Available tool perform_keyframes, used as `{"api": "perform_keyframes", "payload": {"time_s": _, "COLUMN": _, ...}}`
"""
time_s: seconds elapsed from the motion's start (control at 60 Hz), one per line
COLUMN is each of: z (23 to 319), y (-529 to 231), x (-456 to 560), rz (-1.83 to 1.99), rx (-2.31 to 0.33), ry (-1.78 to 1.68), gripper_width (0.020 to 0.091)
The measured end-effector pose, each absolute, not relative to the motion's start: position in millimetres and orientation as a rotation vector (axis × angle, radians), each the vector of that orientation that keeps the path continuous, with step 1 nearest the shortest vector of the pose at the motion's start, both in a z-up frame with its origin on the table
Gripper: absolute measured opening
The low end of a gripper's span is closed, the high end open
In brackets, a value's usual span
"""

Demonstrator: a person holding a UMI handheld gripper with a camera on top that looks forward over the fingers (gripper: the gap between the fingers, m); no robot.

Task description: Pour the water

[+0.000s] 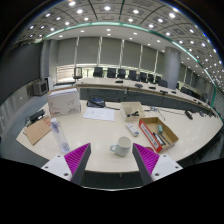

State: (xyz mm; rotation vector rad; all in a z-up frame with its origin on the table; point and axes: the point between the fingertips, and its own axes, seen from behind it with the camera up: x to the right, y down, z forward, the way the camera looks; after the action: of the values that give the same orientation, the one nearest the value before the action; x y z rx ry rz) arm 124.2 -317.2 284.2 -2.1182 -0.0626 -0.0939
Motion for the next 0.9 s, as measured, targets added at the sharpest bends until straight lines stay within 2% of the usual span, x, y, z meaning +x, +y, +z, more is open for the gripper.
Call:
{"api": "perform_keyframes", "payload": {"time_s": 0.3, "z": 261, "y": -313, "x": 36, "rz": -0.051, "rx": -2.124, "ry": -0.111, "gripper_width": 0.0864}}
{"api": "perform_keyframes", "payload": {"time_s": 0.583, "z": 189, "y": -290, "x": -102, "rz": 0.082, "rx": -2.132, "ry": -0.158, "gripper_width": 0.0859}}
{"api": "perform_keyframes", "payload": {"time_s": 0.9, "z": 117, "y": -179, "x": -161, "rz": 0.075, "rx": -2.0, "ry": -0.058, "gripper_width": 0.0859}}
